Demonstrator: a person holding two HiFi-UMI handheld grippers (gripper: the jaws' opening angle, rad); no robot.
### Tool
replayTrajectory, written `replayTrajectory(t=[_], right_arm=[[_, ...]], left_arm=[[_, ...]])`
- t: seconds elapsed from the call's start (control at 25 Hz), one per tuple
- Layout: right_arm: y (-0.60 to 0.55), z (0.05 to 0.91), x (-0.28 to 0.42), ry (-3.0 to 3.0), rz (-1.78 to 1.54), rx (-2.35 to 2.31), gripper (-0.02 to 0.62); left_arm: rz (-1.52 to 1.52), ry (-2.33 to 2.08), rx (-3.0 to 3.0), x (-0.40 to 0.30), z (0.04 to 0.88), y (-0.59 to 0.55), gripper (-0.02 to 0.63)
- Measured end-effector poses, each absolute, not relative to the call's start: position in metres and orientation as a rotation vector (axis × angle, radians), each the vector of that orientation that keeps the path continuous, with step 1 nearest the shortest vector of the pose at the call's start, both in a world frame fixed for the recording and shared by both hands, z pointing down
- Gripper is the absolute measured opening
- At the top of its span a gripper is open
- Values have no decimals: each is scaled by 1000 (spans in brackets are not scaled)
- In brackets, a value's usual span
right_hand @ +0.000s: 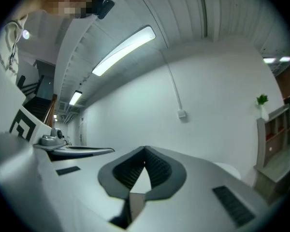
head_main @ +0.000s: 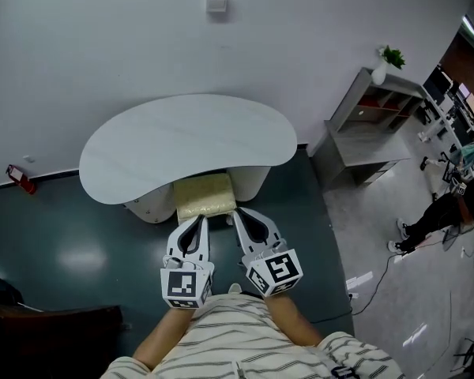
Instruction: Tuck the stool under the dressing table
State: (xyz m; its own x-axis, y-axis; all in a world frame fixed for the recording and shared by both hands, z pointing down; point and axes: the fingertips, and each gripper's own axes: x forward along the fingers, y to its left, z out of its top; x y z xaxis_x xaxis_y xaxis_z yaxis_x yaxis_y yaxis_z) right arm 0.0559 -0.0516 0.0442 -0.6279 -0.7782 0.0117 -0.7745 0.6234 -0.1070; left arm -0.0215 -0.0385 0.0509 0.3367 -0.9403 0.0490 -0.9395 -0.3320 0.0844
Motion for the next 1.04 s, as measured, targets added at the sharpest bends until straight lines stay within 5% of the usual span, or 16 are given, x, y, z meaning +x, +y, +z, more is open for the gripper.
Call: replayTrajectory(t=[1.04], right_arm=[[-57,24,63,2729,-23,-1355,12]], left_arm=[[-73,-1763,2537,-18,41,-49,6]])
